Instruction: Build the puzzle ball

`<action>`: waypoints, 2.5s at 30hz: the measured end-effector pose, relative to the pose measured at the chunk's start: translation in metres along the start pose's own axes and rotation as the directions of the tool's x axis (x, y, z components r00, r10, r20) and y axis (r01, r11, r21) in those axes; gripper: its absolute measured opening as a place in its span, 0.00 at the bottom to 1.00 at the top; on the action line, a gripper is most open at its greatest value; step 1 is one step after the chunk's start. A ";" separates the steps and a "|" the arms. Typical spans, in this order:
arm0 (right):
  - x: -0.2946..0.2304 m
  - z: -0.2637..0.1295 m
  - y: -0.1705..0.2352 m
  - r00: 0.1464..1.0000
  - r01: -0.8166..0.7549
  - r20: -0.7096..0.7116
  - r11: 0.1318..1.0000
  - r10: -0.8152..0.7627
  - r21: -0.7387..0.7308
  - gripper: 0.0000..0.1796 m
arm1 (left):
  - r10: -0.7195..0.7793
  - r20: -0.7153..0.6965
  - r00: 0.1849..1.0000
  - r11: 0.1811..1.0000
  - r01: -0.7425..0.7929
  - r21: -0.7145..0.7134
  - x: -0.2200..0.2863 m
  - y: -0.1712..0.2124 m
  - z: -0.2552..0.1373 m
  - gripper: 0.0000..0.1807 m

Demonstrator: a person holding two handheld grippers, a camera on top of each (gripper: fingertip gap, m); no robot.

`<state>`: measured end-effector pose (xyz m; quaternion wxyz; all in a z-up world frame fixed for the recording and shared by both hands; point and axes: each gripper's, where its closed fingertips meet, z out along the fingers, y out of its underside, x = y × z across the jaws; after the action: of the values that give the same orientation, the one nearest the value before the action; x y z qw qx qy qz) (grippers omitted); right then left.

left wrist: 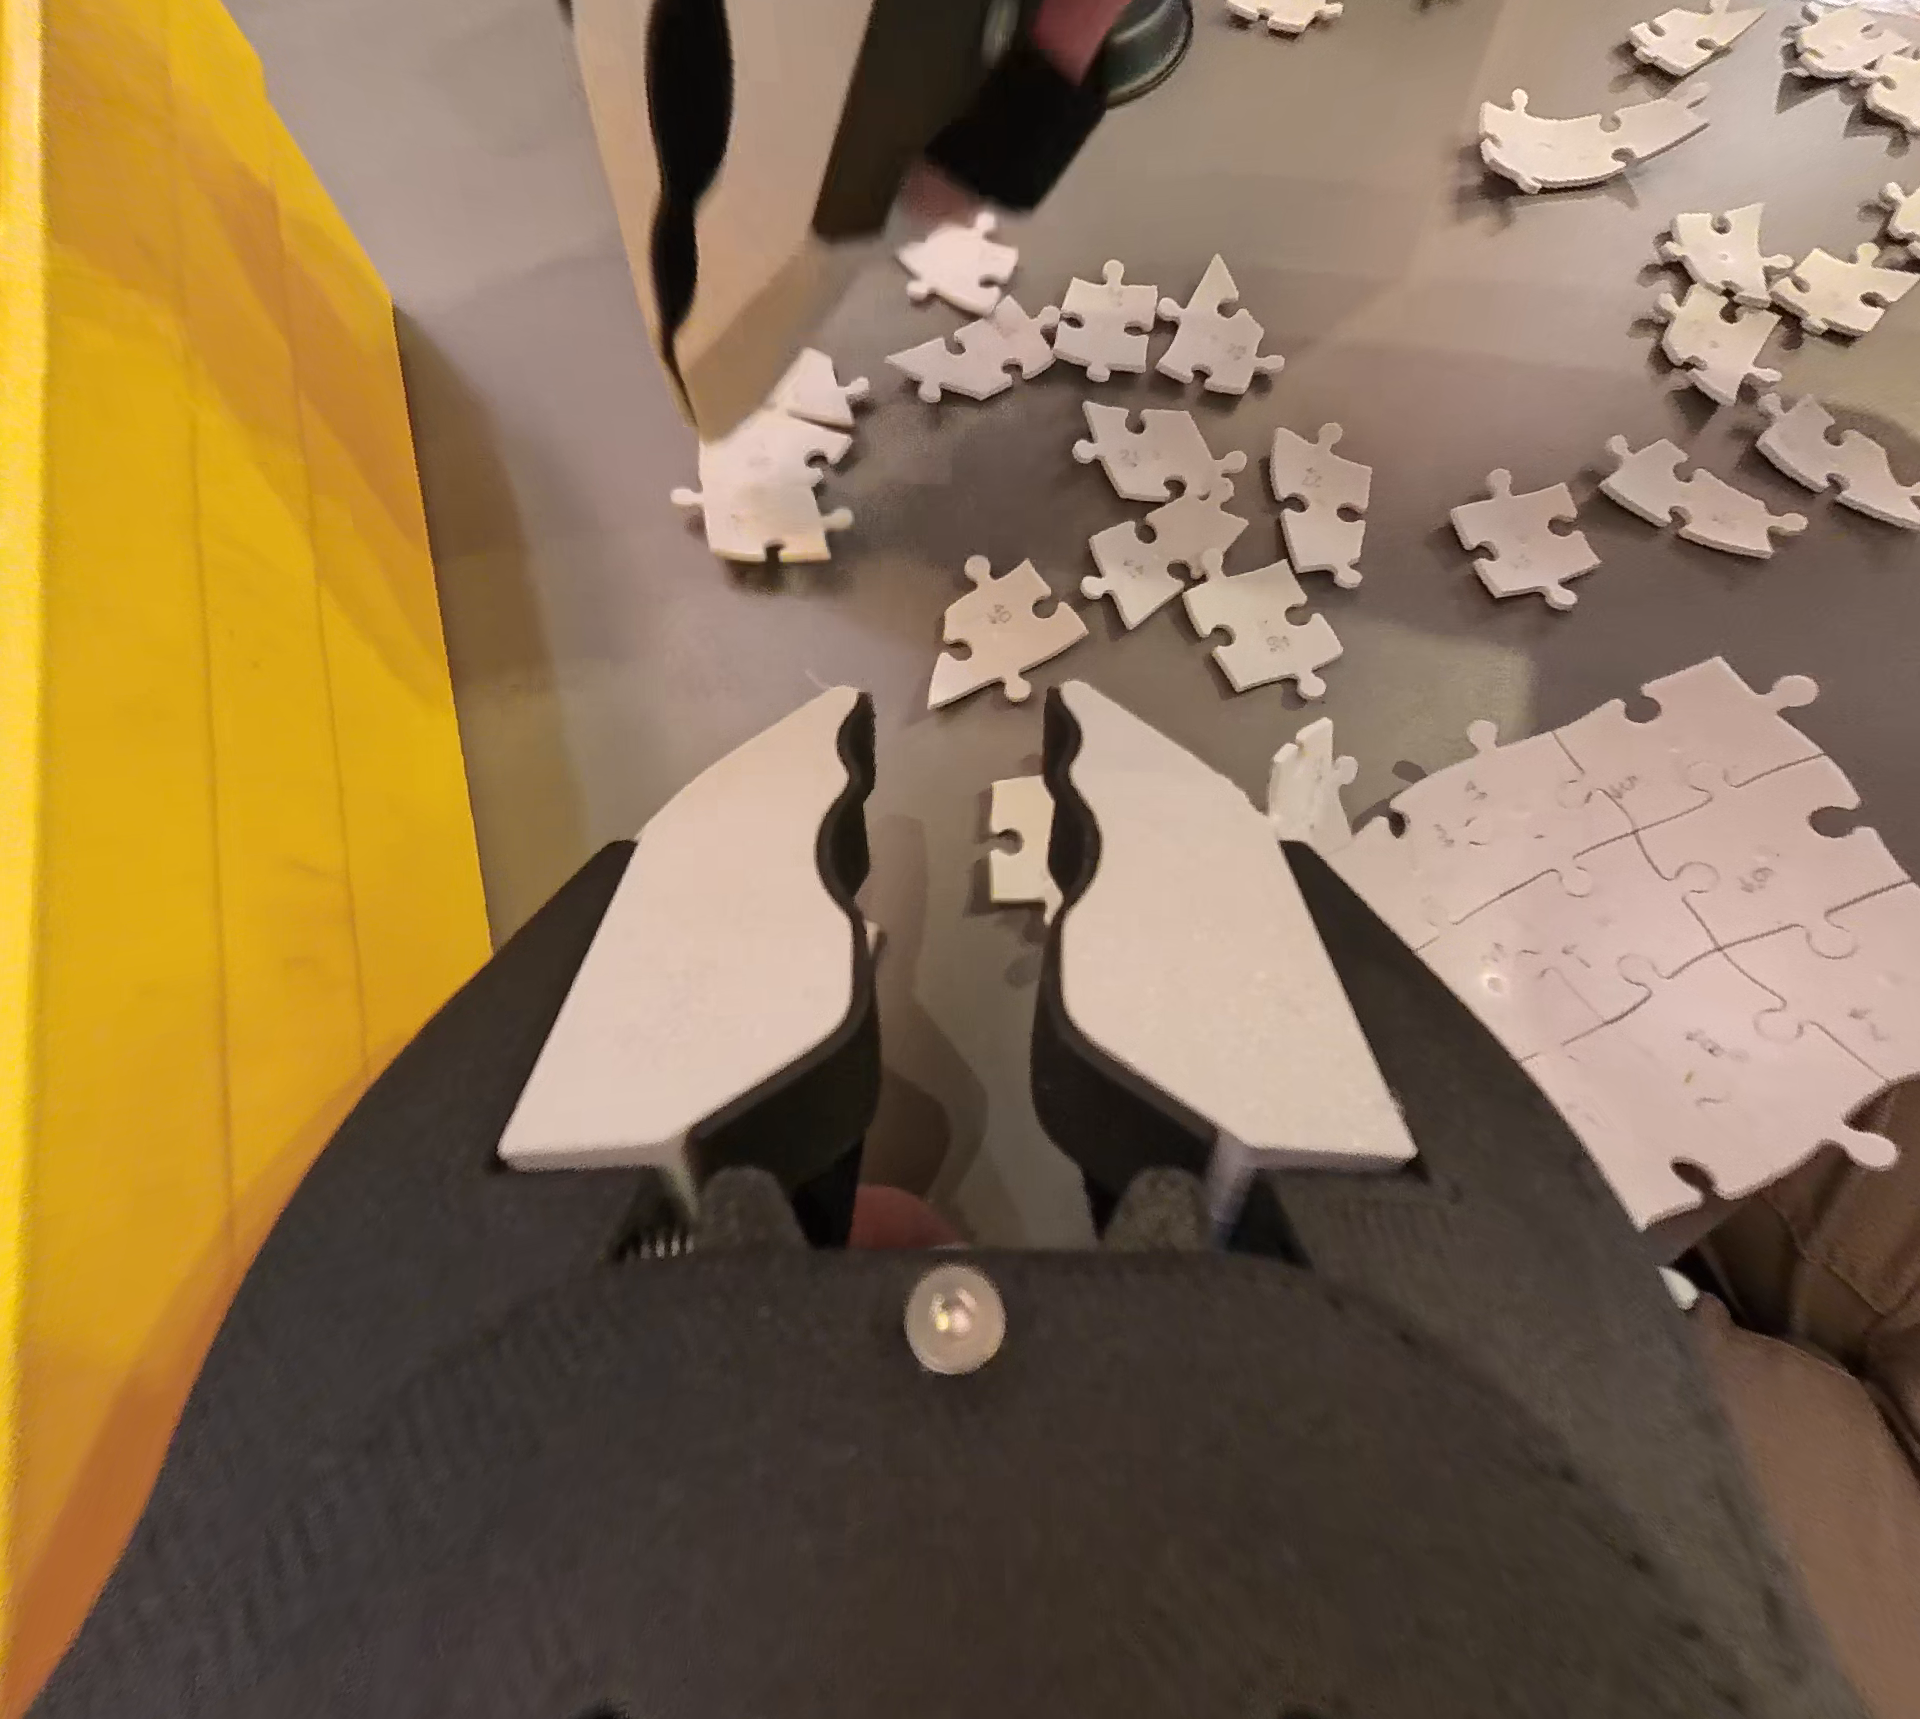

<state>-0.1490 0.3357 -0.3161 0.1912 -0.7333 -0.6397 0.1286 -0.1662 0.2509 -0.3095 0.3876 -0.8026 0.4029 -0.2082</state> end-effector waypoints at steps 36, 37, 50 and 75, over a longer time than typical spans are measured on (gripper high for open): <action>-0.002 0.011 0.032 0.993 -0.071 0.071 0.963 0.092 -0.261 0.00 | 0.000 0.006 1.000 1.000 0.000 -0.011 0.000 0.002 0.002 0.17; -0.001 0.009 0.029 0.991 -0.097 0.071 0.970 0.115 -0.222 0.00 | 0.000 0.007 1.000 1.000 0.000 -0.011 -0.001 0.003 0.002 0.17; 0.010 0.016 0.027 0.996 -0.088 -0.046 0.987 0.082 -0.132 0.00 | -0.015 0.050 0.999 0.999 0.018 -0.045 -0.009 -0.006 0.016 0.16; 0.006 0.014 0.029 0.993 -0.118 -0.004 0.992 0.118 -0.054 0.00 | 0.034 0.214 0.976 0.964 0.025 -0.266 -0.051 -0.015 0.068 0.01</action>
<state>-0.1284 0.3402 -0.3416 0.1637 -0.7749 -0.5983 0.1220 -0.1448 0.3291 -0.3407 0.3178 -0.8645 0.3844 -0.0626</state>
